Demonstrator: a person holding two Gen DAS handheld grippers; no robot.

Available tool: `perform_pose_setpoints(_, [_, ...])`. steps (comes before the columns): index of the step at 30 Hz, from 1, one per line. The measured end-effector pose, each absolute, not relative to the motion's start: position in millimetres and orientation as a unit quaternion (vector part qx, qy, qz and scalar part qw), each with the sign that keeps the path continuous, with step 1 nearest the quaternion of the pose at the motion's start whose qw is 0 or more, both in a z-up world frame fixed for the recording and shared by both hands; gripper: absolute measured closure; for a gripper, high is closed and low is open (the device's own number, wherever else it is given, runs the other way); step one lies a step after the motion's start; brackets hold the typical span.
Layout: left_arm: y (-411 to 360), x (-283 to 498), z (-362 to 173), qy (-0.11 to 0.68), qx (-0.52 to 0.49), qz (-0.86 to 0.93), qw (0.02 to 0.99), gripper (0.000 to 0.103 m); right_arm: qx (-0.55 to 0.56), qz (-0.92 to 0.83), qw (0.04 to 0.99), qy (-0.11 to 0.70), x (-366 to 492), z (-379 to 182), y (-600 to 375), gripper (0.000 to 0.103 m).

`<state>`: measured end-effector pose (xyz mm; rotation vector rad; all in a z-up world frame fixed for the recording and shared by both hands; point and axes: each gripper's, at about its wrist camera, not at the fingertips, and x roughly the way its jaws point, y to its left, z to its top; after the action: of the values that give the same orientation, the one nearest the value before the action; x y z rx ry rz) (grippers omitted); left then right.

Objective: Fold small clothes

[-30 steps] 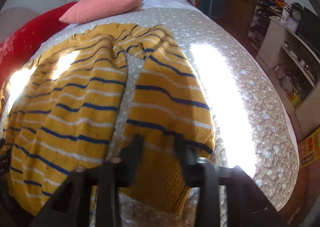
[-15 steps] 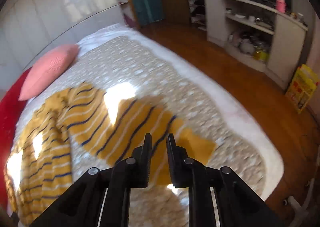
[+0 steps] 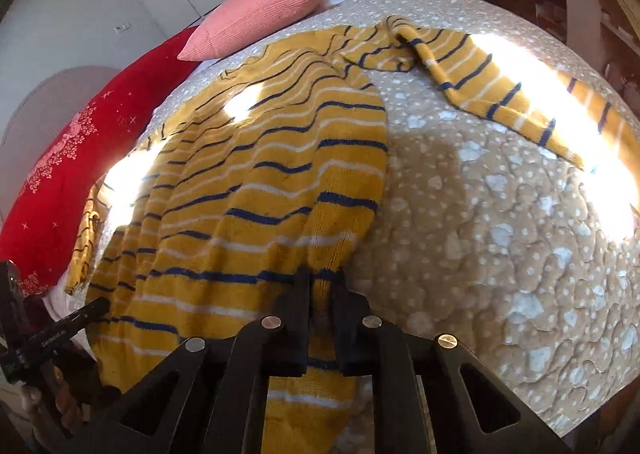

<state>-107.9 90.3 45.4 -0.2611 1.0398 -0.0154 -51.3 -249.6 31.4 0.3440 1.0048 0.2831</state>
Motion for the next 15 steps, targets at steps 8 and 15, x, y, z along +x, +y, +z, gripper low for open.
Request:
perform_pose_setpoints(8, [158.4,-134.3,46.9,0.491,-0.197,0.016,0.848,0.082,0.152,0.122,0.855,0.481,-89.9,29.6,-268.8,0.093])
perform_pose_setpoints(15, [214.2,-124.2,54.9,0.47,-0.175,0.125,0.856,0.054,0.18,0.098,0.859,0.469,-83.2,35.8,-275.6,0.079])
